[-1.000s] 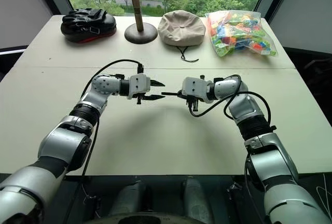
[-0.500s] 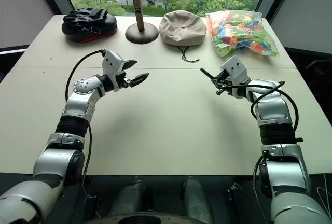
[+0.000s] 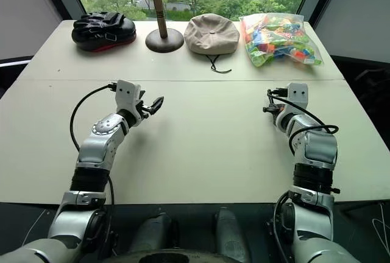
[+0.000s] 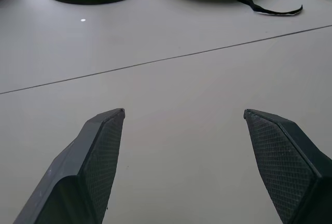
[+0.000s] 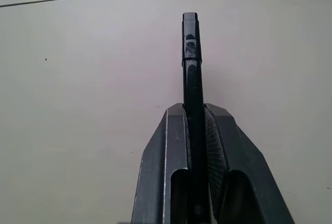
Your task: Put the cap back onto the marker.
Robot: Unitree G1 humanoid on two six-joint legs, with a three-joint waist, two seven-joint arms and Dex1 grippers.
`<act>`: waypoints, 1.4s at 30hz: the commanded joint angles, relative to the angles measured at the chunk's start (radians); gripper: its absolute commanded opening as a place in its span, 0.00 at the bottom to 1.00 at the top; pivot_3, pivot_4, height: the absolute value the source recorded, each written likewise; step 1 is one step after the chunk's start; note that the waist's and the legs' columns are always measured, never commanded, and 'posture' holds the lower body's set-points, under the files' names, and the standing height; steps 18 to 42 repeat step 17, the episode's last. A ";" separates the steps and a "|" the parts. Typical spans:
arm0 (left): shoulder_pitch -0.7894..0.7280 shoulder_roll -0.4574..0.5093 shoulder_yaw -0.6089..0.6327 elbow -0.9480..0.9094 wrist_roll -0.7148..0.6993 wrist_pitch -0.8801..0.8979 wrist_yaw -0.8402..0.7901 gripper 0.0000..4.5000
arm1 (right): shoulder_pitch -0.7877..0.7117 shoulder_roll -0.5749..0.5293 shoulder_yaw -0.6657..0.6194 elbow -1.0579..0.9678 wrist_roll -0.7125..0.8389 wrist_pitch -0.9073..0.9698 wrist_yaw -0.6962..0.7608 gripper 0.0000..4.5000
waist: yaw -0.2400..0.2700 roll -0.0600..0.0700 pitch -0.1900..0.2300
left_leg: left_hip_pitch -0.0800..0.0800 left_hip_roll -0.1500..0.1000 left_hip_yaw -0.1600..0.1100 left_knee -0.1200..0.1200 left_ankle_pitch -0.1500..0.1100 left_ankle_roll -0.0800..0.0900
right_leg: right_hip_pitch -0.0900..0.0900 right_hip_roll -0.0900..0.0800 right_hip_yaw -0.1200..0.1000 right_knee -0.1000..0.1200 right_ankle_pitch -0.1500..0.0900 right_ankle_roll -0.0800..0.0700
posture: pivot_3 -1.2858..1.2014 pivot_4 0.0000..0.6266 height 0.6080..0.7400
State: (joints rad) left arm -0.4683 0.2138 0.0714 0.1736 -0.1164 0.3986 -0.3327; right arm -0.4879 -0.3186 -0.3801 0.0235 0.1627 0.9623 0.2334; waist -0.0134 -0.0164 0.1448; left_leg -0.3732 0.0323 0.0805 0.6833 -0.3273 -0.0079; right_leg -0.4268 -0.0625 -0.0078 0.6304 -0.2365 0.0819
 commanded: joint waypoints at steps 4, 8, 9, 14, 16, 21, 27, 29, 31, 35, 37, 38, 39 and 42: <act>0.008 -0.003 -0.015 -0.021 0.003 -0.035 0.013 0.87 | 0.019 0.016 -0.014 -0.075 0.045 0.020 -0.041 0.30 | 0.002 0.000 0.000 | -0.001 -0.001 0.000 0.000 -0.001 0.001 | 0.000 -0.001 0.000 -0.001 0.000 0.000 | 0.52 0.24 1.00; 0.018 0.006 -0.013 -0.017 0.004 -0.065 0.015 0.87 | 0.027 -0.023 0.006 -0.070 0.033 -0.009 -0.045 0.75 | 0.000 0.000 0.000 | 0.000 -0.001 0.000 0.000 -0.001 0.001 | 0.000 0.000 0.000 -0.001 0.000 0.000 | 0.52 0.24 1.00; 0.017 0.016 -0.010 -0.014 0.020 -0.100 0.028 0.87 | 0.023 -0.034 0.002 -0.063 0.027 -0.039 -0.052 0.84 | 0.000 0.000 0.000 | 0.000 -0.001 0.000 0.000 -0.001 0.001 | 0.000 0.000 0.000 -0.001 0.000 0.000 | 0.52 0.24 1.00; 0.000 0.054 0.053 -0.011 0.010 -0.159 0.066 0.87 | 0.002 -0.084 -0.033 -0.063 0.036 -0.299 -0.037 0.97 | -0.002 0.000 0.000 | 0.000 0.000 0.000 0.000 -0.001 0.001 | 0.000 0.000 0.000 -0.001 0.000 0.000 | 0.52 0.24 1.00; 0.014 0.068 0.085 -0.015 -0.011 -0.164 0.068 0.87 | 0.005 -0.078 -0.068 -0.059 0.058 -0.382 -0.047 0.97 | -0.002 0.000 0.000 | 0.000 0.000 0.000 0.000 -0.001 0.001 | 0.000 0.001 0.000 -0.001 0.000 0.000 | 0.52 0.24 1.00; 0.020 0.074 0.099 -0.013 -0.019 -0.167 0.067 0.87 | 0.004 -0.071 -0.086 -0.053 0.068 -0.414 -0.059 0.97 | -0.002 0.000 0.000 | 0.000 0.000 0.000 0.000 -0.001 0.001 | 0.000 0.001 0.000 -0.001 0.000 0.000 | 0.52 0.24 1.00; 0.020 0.074 0.099 -0.013 -0.019 -0.167 0.067 0.87 | 0.004 -0.071 -0.086 -0.053 0.068 -0.414 -0.059 0.97 | -0.002 0.000 0.000 | 0.000 0.000 0.000 0.000 -0.001 0.001 | 0.000 0.001 0.000 -0.001 0.000 0.000 | 0.52 0.24 1.00; 0.020 0.074 0.099 -0.013 -0.019 -0.167 0.067 0.87 | 0.004 -0.071 -0.086 -0.053 0.068 -0.414 -0.059 0.97 | -0.002 0.000 0.000 | 0.000 0.000 0.000 0.000 -0.001 0.001 | 0.000 0.001 0.000 -0.001 0.000 0.000 | 0.52 0.24 1.00; 0.020 0.074 0.099 -0.013 -0.019 -0.167 0.067 0.87 | 0.004 -0.071 -0.086 -0.053 0.068 -0.414 -0.059 0.97 | -0.002 0.000 0.000 | 0.000 0.000 0.000 0.000 -0.001 0.001 | 0.000 0.001 0.000 -0.001 0.000 0.000 | 0.52 0.24 1.00; 0.020 0.074 0.099 -0.013 -0.019 -0.167 0.067 0.87 | 0.004 -0.071 -0.086 -0.053 0.068 -0.414 -0.059 0.97 | -0.002 0.000 0.000 | 0.000 0.000 0.000 0.000 -0.001 0.001 | 0.000 0.001 0.000 -0.001 0.000 0.000 | 0.52 0.24 1.00; 0.020 0.074 0.099 -0.013 -0.019 -0.167 0.067 0.87 | 0.004 -0.071 -0.086 -0.053 0.068 -0.414 -0.059 0.97 | -0.002 0.000 0.000 | 0.000 0.000 0.000 0.000 -0.001 0.001 | 0.000 0.001 0.000 -0.001 0.000 0.000 | 0.52 0.24 1.00; 0.020 0.074 0.099 -0.013 -0.019 -0.167 0.067 0.87 | 0.004 -0.071 -0.086 -0.053 0.068 -0.414 -0.059 0.97 | -0.002 0.000 0.000 | 0.000 0.000 0.000 0.000 -0.001 0.001 | 0.000 0.001 0.000 -0.001 0.000 0.000 | 0.52 0.24 1.00; 0.020 0.074 0.099 -0.013 -0.019 -0.167 0.067 0.87 | 0.004 -0.071 -0.086 -0.053 0.068 -0.414 -0.059 0.97 | -0.002 0.000 0.000 | 0.000 0.000 0.000 0.000 -0.001 0.001 | 0.000 0.001 0.000 -0.001 0.000 0.000 | 0.52 0.24 1.00; 0.020 0.074 0.099 -0.013 -0.019 -0.167 0.067 0.87 | 0.004 -0.071 -0.086 -0.053 0.068 -0.414 -0.059 0.97 | -0.002 0.000 0.000 | 0.000 0.000 0.000 0.000 -0.001 0.001 | 0.000 0.001 0.000 -0.001 0.000 0.000 | 0.52 0.24 1.00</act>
